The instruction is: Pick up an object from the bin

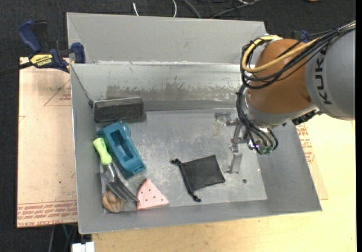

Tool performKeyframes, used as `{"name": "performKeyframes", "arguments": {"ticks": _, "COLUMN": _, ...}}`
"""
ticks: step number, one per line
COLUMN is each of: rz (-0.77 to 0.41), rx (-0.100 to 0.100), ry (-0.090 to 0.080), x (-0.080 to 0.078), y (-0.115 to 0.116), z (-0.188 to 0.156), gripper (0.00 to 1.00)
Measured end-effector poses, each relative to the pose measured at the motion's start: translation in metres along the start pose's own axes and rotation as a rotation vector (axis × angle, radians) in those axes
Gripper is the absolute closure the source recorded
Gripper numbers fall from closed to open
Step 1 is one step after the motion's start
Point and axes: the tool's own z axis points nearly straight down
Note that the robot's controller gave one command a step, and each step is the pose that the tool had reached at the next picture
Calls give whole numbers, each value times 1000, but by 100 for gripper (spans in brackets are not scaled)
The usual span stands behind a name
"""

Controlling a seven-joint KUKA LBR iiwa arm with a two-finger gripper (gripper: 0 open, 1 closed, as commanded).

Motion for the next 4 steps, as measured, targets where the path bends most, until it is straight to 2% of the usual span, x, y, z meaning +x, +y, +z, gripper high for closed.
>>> {"name": "performKeyframes", "arguments": {"ticks": 1, "rz": -81, "rx": 0, "ry": -3, "x": 13, "y": 2, "z": 78, "gripper": 0}}
{"name": "performKeyframes", "arguments": {"ticks": 2, "rz": -51, "rx": -1, "ry": -1, "x": 18, "y": 6, "z": 49, "gripper": 0}}
{"name": "performKeyframes", "arguments": {"ticks": 3, "rz": -75, "rx": -1, "ry": -1, "x": 16, "y": 4, "z": 81, "gripper": 0}}
{"name": "performKeyframes", "arguments": {"ticks": 4, "rz": -38, "rx": -2, "ry": -10, "x": 20, "y": 1, "z": 102, "gripper": 0}}
